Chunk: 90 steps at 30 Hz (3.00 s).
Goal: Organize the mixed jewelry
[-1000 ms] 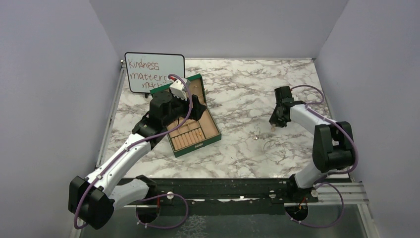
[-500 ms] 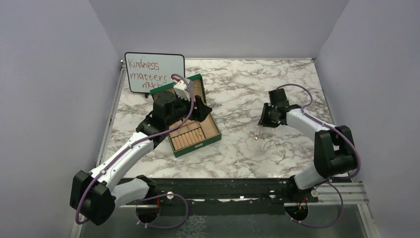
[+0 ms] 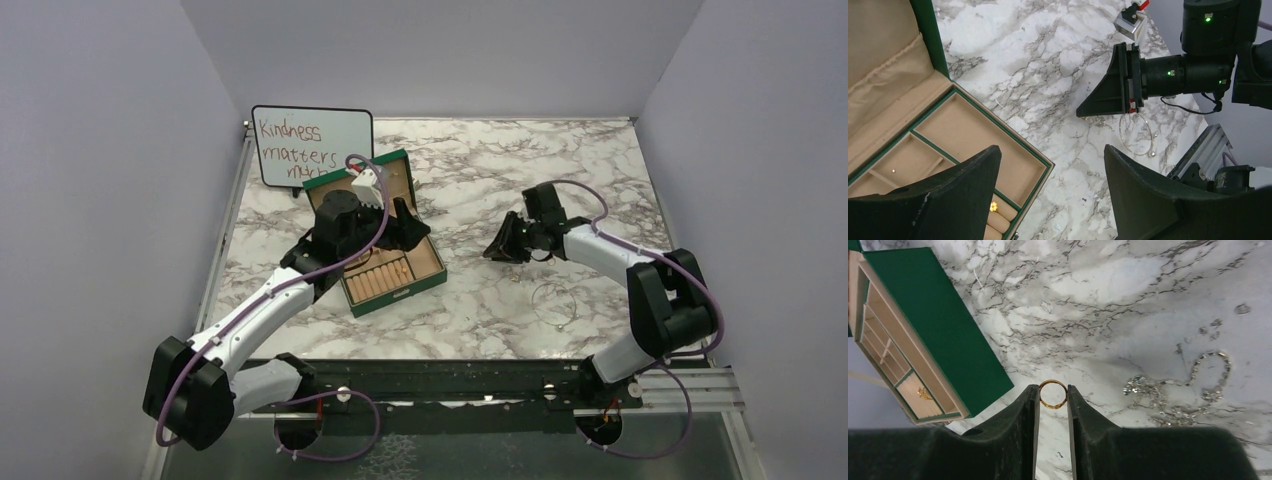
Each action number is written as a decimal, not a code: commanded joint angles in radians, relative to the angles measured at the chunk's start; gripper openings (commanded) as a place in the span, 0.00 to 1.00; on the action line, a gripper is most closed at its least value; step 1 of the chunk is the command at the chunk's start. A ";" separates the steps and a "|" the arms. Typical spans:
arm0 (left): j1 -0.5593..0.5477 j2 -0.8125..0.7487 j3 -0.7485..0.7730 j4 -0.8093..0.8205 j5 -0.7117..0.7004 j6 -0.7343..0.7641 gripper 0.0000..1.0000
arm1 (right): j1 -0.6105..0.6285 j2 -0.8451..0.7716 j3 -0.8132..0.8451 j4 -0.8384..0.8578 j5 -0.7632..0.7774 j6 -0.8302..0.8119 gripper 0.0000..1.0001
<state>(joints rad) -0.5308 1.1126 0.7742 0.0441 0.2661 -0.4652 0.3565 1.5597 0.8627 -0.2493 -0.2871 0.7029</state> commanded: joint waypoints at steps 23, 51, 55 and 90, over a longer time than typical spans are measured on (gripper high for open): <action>-0.027 0.070 -0.110 0.232 0.140 -0.226 0.72 | 0.024 -0.184 -0.127 0.240 -0.273 0.504 0.29; -0.297 0.228 -0.042 0.334 -0.317 -0.173 0.50 | 0.210 -0.321 -0.117 0.135 0.163 0.948 0.29; -0.299 0.239 -0.036 0.353 -0.324 -0.180 0.47 | 0.211 -0.321 -0.123 0.143 0.154 0.952 0.29; -0.312 0.293 0.008 0.381 -0.301 -0.165 0.12 | 0.210 -0.300 -0.138 0.199 0.108 0.974 0.29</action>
<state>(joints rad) -0.8337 1.4029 0.7456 0.3927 -0.0200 -0.6476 0.5621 1.2476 0.7345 -0.0692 -0.1608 1.6669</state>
